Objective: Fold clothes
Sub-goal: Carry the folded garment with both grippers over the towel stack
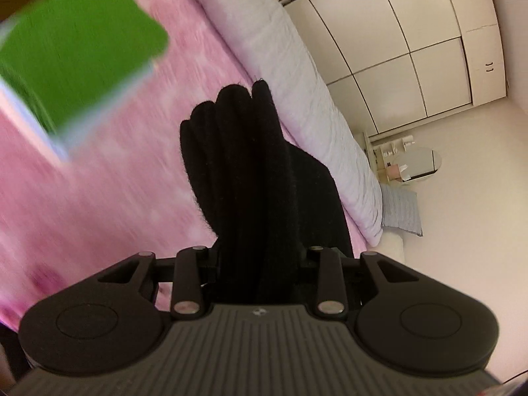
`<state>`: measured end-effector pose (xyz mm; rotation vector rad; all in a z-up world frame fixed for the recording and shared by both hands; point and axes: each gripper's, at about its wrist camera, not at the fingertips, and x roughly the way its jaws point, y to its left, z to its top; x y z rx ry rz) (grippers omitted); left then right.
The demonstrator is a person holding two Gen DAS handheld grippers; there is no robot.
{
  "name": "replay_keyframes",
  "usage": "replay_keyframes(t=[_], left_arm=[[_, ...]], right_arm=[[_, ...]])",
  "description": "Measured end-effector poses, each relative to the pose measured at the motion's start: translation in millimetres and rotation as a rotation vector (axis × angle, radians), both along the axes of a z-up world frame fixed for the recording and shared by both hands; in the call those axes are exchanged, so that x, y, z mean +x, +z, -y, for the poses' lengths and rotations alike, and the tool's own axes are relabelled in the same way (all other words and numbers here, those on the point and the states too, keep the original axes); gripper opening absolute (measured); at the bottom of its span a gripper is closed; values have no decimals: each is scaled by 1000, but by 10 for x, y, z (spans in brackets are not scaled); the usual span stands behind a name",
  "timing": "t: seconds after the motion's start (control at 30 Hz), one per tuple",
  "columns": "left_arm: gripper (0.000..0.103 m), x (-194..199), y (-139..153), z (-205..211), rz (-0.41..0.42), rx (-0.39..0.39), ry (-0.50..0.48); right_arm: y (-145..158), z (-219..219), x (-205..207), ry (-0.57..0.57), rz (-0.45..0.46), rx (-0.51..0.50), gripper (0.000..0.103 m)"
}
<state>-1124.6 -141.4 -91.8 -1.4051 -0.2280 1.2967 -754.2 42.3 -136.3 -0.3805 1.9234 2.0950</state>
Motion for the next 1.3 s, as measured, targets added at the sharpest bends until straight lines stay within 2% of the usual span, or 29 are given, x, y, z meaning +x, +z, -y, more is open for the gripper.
replay_keyframes(t=[0.13, 0.3, 0.43, 0.6, 0.87, 1.03, 1.2, 1.3], left_arm=[[29, -937, 26, -45, -25, 4, -25], [29, -1769, -112, -197, -28, -16, -28], [29, -2228, -263, -450, -35, -16, -32], [29, -2647, -476, -854, -46, 18, -59], [29, -2947, -904, -1216, -57, 23, -90], [31, -2970, -1196, -1232, -62, 18, -107], [38, -3005, -1425, -1241, -54, -8, -96], [39, -3019, -1345, -1229, -87, -35, -96]], right_arm=[[46, 137, -917, -25, -2, 15, 42], [0, 117, -1857, -31, 24, 21, 42], [-101, -95, -2351, -25, 52, 26, 42], [-234, -304, -2726, -49, 61, 42, 42], [-584, -665, -3149, -83, 87, 61, 43], [-761, -689, -3208, -84, 166, 76, 44], [-937, -709, -3263, -84, 247, 92, 51], [-849, -707, -3290, -68, 283, 117, 58]])
